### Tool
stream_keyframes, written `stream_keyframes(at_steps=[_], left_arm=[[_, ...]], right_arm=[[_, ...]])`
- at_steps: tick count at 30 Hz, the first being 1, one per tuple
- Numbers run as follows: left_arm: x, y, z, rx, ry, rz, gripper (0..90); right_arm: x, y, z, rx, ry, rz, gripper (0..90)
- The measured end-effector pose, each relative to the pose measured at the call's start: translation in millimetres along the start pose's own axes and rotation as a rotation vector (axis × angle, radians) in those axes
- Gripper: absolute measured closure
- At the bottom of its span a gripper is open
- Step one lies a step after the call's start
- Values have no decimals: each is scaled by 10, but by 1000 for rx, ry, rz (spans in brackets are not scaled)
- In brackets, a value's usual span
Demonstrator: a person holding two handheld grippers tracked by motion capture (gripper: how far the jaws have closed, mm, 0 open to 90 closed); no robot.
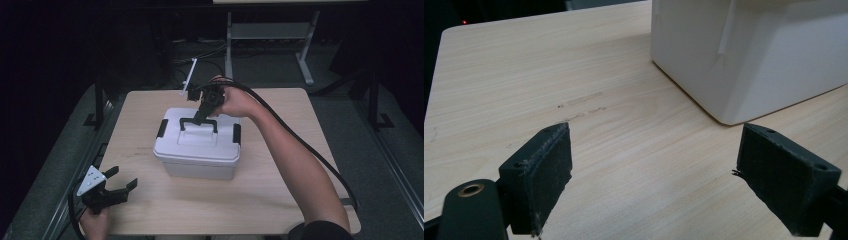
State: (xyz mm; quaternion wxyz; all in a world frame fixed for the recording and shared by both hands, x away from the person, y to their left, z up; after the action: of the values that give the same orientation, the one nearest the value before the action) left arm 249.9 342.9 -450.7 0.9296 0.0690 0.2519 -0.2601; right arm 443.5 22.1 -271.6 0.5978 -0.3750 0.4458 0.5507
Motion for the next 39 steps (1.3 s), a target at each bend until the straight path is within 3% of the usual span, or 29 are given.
stream_keyframes(at_steps=[31,39], left_arm=[[0,-3,3,3,2,0,137],[5,-12,7,5,1,-2,137]], right_arm=[[91,-39,-41,18,18,24,835],[42,-45,-76,39,0,21,788]])
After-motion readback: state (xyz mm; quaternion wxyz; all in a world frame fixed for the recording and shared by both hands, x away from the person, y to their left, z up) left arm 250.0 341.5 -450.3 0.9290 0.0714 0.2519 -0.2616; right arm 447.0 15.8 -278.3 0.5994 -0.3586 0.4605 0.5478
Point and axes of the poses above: each handheld gripper's, and its own axes: x roughly forward along the jaws, z roughly out of its top, y roughly to its left, the point moved 1 cm from there along x, roughly forward along the jaws, and after that the axes turned 5 degrees about y, right-handed, at the moved point
